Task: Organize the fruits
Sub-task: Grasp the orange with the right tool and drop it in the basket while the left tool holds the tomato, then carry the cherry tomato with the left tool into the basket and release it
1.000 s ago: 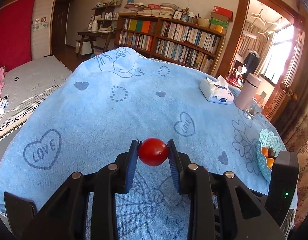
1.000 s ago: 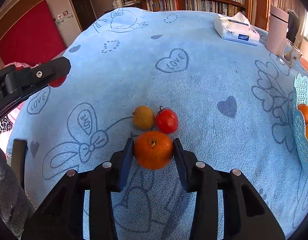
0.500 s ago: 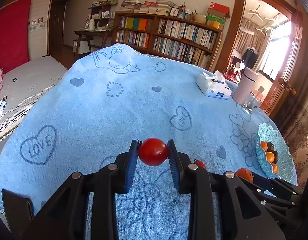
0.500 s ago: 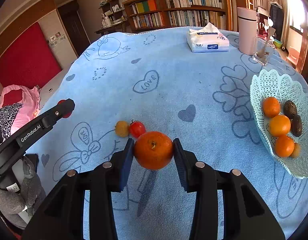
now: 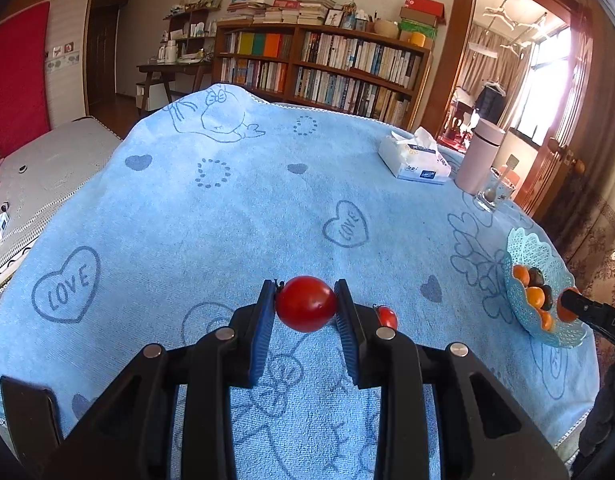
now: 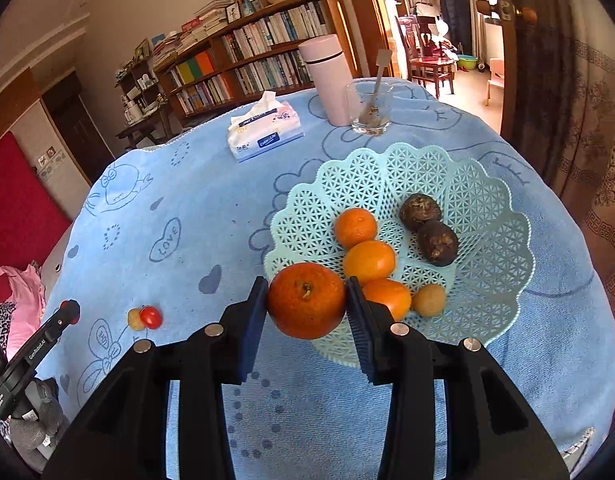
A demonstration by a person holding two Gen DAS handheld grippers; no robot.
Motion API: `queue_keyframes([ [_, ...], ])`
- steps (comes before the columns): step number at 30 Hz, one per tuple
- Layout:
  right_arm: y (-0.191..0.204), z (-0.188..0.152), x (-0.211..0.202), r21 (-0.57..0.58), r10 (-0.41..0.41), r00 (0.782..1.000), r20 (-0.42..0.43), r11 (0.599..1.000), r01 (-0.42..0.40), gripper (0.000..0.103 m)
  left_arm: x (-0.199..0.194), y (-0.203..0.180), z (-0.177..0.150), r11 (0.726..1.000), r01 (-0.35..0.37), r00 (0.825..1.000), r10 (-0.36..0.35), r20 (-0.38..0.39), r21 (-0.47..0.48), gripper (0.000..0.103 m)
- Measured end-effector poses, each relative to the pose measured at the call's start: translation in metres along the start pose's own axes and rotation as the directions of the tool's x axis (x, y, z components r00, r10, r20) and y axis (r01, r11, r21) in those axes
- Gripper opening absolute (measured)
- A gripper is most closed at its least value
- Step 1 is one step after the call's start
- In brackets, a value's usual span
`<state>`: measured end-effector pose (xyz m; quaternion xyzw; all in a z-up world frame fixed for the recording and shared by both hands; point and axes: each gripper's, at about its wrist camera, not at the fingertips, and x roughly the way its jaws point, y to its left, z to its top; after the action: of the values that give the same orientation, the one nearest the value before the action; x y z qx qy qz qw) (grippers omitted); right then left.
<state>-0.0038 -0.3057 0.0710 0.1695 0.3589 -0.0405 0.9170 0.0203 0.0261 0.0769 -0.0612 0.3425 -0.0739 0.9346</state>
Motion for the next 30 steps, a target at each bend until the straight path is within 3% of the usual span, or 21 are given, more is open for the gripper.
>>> queue_keyframes([
  [7, -0.059, 0.012, -0.012, 0.102, -0.113, 0.992, 0.048, 0.989, 0.107, 0.041, 0.005, -0.011, -0.004, 1.000, 0.003, 1.000, -0.003, -0.019, 0.027, 0.030],
  [14, -0.092, 0.012, -0.011, 0.184, -0.146, 0.988, 0.049, 0.974, 0.135, 0.042, 0.009, -0.023, -0.006, 0.998, 0.009, 0.999, -0.008, -0.033, 0.056, 0.031],
  [16, -0.097, 0.012, -0.013, 0.203, -0.145, 0.988, 0.057, 0.970, 0.131, 0.046, 0.009, -0.026, -0.006, 0.998, 0.013, 0.999, -0.011, -0.038, 0.062, 0.031],
  [18, -0.100, 0.013, -0.018, 0.217, -0.151, 0.986, 0.077, 0.967, 0.131, 0.060, 0.009, -0.030, -0.007, 0.997, 0.016, 0.999, -0.014, -0.042, 0.070, 0.030],
  [25, -0.104, 0.019, -0.037, 0.238, -0.148, 0.980, 0.130, 0.965, 0.114, 0.060, 0.008, -0.050, -0.008, 0.993, 0.051, 0.997, -0.046, -0.054, 0.105, 0.031],
  [30, -0.104, 0.021, -0.047, 0.247, -0.147, 0.975, 0.164, 0.963, 0.103, 0.070, 0.007, -0.076, -0.006, 0.984, 0.101, 0.993, -0.091, -0.073, 0.148, 0.031],
])
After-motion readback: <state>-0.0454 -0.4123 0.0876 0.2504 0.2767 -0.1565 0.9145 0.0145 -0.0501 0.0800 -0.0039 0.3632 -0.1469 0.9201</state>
